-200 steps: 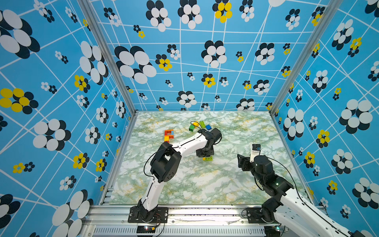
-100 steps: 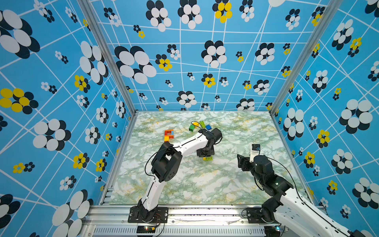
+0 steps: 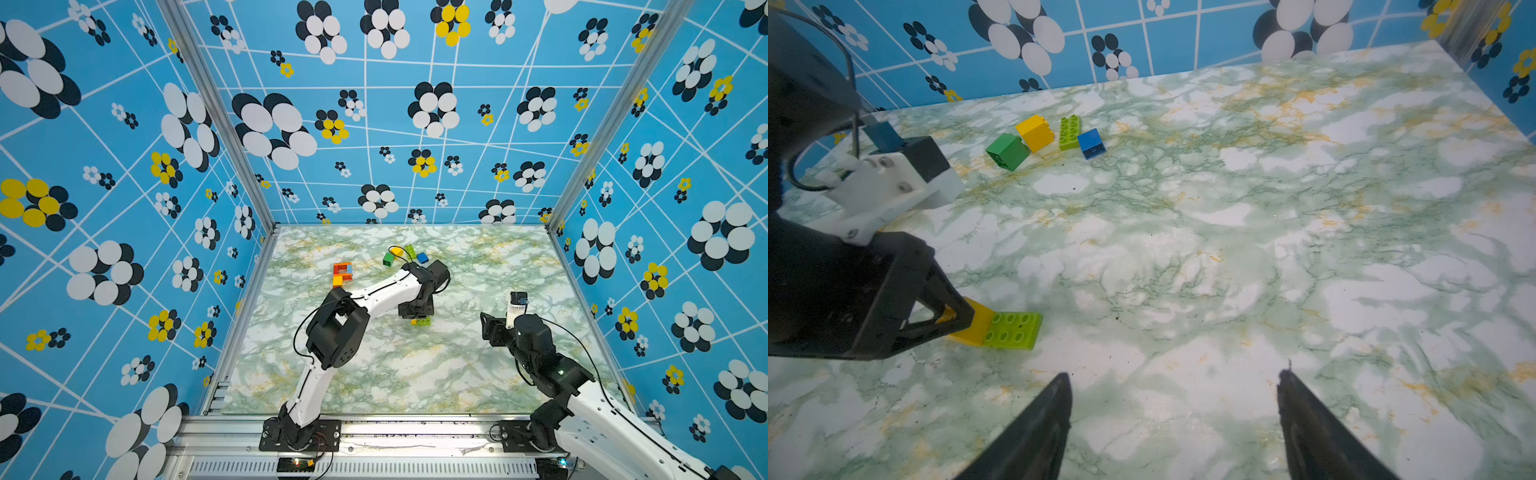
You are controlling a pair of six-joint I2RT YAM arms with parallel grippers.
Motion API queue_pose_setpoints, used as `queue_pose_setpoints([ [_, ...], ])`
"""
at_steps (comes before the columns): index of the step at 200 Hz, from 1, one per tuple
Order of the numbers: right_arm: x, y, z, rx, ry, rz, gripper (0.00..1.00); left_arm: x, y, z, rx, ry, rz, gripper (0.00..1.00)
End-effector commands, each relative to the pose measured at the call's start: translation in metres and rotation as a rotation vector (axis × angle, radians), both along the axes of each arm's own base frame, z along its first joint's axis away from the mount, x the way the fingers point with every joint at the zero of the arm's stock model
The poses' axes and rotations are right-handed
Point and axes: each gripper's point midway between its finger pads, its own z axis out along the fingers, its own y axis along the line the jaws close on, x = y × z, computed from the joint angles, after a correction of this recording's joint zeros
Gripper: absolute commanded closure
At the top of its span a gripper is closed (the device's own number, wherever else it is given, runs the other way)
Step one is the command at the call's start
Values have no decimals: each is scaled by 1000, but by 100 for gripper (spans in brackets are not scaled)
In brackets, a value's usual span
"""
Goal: Assemble the letter p with lego
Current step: Assemble the lego brick with the lego brick.
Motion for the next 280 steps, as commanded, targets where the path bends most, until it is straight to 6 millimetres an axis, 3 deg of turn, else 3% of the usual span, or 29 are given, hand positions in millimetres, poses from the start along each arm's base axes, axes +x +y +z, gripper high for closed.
queue_pose_setpoints([
  [1,1,0,-2,12,-4,-5,21,-22,52,-47,184,144,12,100],
  [29,3,8,1,32,-2,26,21,-4,85,-22,188,73,46,100],
  [49,5,17,4,50,10,61,21,1,99,-8,187,37,48,100],
  [103,13,38,3,65,64,124,21,-5,106,-17,136,36,45,100],
  [150,23,57,10,45,72,159,21,-1,96,-9,55,12,31,75],
  [183,41,70,12,14,88,172,21,9,81,19,-48,-75,-10,58],
  [192,48,74,11,4,94,179,20,10,77,21,-73,-83,-20,48],
  [205,58,82,10,-12,105,188,21,15,72,41,-124,-141,-40,41],
  [243,86,103,5,-42,139,208,21,40,81,75,-194,-243,-54,37],
  [280,103,116,-5,-35,180,205,21,87,90,82,-186,-291,-79,33],
])
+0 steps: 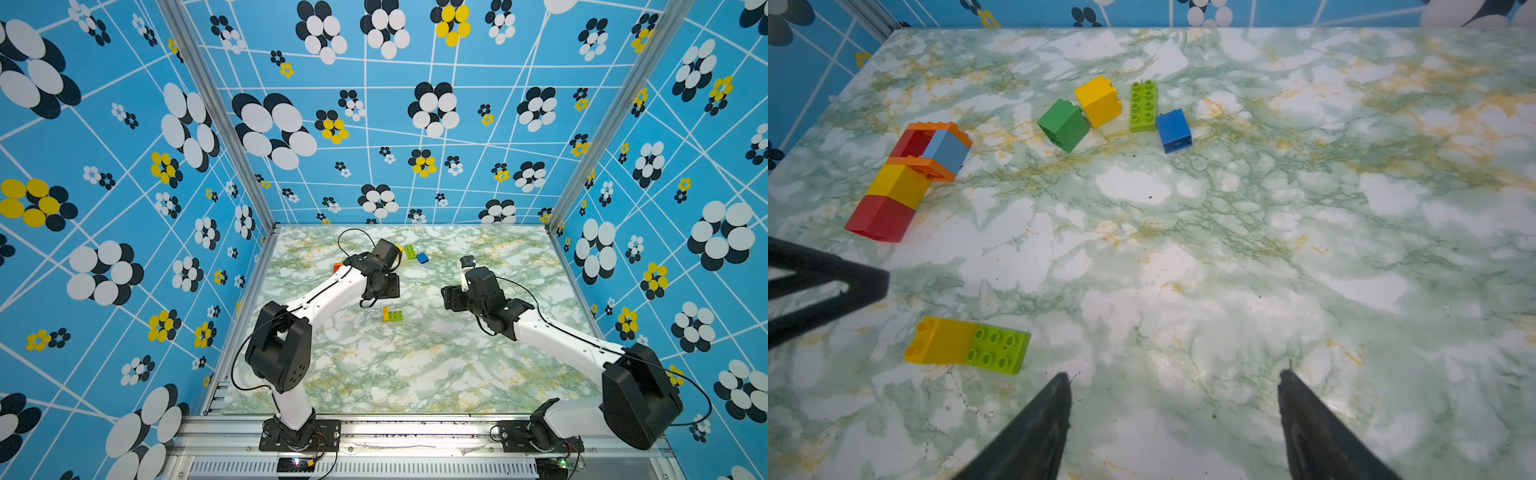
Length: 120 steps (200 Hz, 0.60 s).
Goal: Assemble the letter p with lego
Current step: Assemble the lego brick with the lego brick, then pick up the lego brick from the center of the board.
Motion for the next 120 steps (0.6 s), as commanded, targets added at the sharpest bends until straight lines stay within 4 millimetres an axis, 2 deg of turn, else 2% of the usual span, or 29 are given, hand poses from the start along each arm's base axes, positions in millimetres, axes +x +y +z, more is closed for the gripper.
queue_pose_setpoints([
  [1,9,11,3,9,1,15,21,32,-1,5,2,-49,-53,33],
  [21,21,15,-7,-36,43,11,20,55,-3,-6,25,-45,-57,32],
  [47,43,29,-24,-85,118,49,20,66,-5,-12,11,-42,-41,30],
  [70,69,37,-41,-103,190,74,20,61,-2,-10,-21,-61,-33,28],
  [91,91,41,-53,-153,227,100,20,52,12,-6,-29,-89,-17,26],
  [95,96,41,-56,-167,235,105,20,50,14,-12,-31,-83,-13,26],
  [100,100,43,-59,-180,242,112,20,47,18,-4,-46,-105,-5,25],
  [110,108,42,-68,-206,269,121,20,42,26,-4,-66,-118,11,25],
  [112,114,44,-62,-202,255,122,20,42,27,-4,-72,-125,15,25],
  [120,121,47,-64,-210,261,133,20,39,33,-3,-99,-145,28,24],
])
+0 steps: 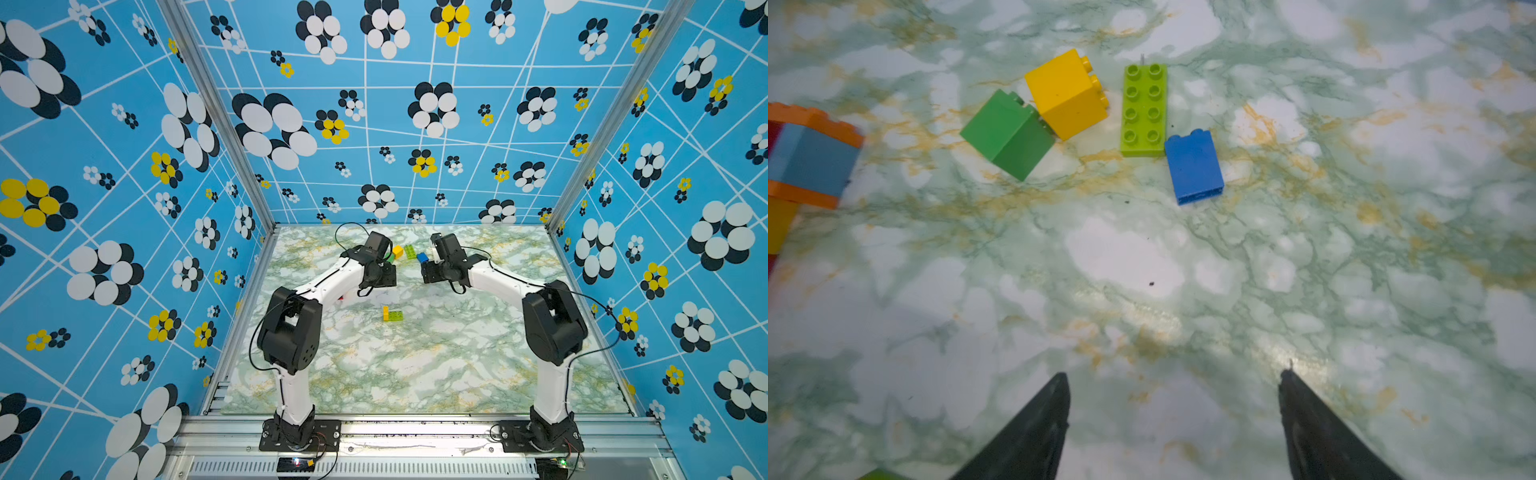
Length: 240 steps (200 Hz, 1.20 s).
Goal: Assemble the letter p with lego
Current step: Pick up the lego brick from the center of the board.
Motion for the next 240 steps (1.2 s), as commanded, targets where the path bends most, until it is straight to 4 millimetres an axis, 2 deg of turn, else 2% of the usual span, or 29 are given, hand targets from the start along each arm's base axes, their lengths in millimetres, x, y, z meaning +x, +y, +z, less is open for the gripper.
queue_pose_setpoints([
  [1,6,-1,-12,-68,76,63,20,0,16,22,-84,-98,33,24],
  [11,14,1,-12,-80,84,81,21,-4,24,22,-120,-119,54,24],
  [18,17,3,-27,-108,116,101,22,-6,30,24,-145,-138,71,24],
  [47,35,4,-44,-188,155,137,26,-13,49,32,-218,-211,123,24],
  [74,50,5,-51,-221,162,156,28,-16,58,34,-233,-258,137,24],
  [103,63,3,-54,-253,170,158,30,-18,58,29,-255,-265,138,23],
  [147,74,3,-61,-251,191,167,33,-20,58,27,-274,-278,140,19],
  [213,77,15,-67,-177,209,218,50,-24,62,32,-275,-289,157,18],
  [240,78,16,-72,-182,211,222,51,-25,62,31,-277,-284,159,18],
])
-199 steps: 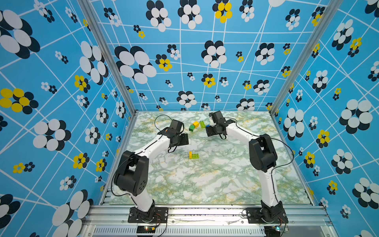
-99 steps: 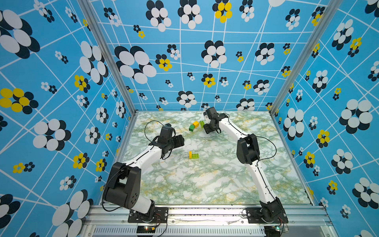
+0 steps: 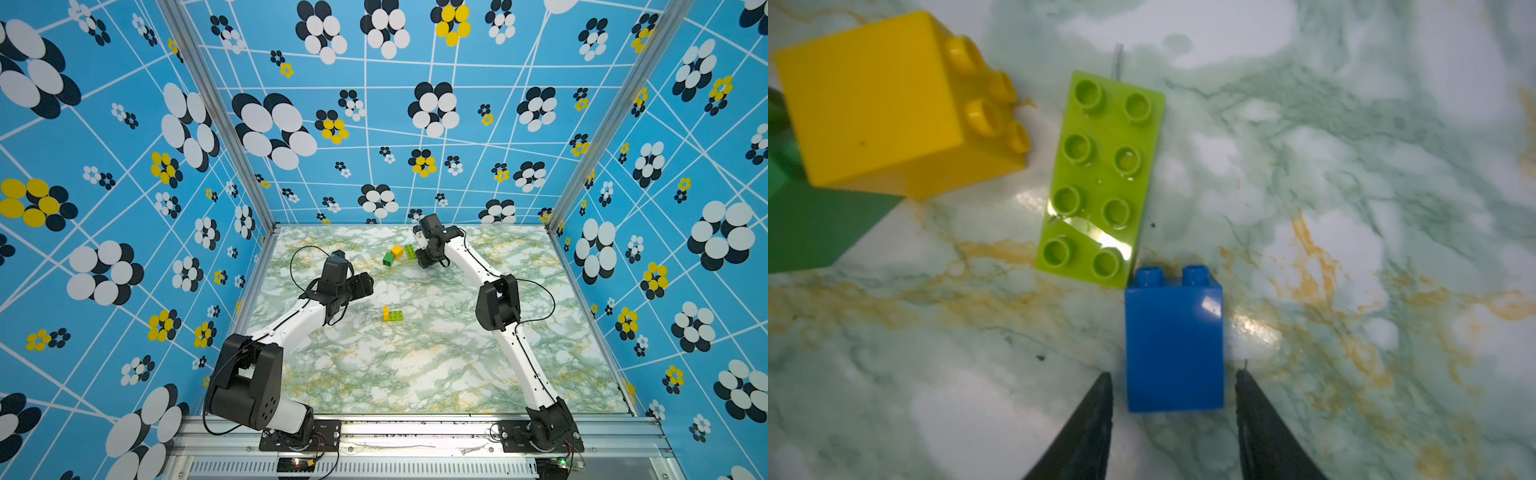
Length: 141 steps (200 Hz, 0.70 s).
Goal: Assemble the letter p with lego
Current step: Pick up the lego brick from the center of the board.
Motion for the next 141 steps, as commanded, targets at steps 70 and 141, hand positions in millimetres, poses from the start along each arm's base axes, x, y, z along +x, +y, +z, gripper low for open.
queue_pose_setpoints([
  [70,-4,1,-16,1,44,12,69,-3,4,5,-14,-5,10,18],
  [141,-36,9,35,84,0,66,81,-12,-5,6,-56,58,-22,19],
])
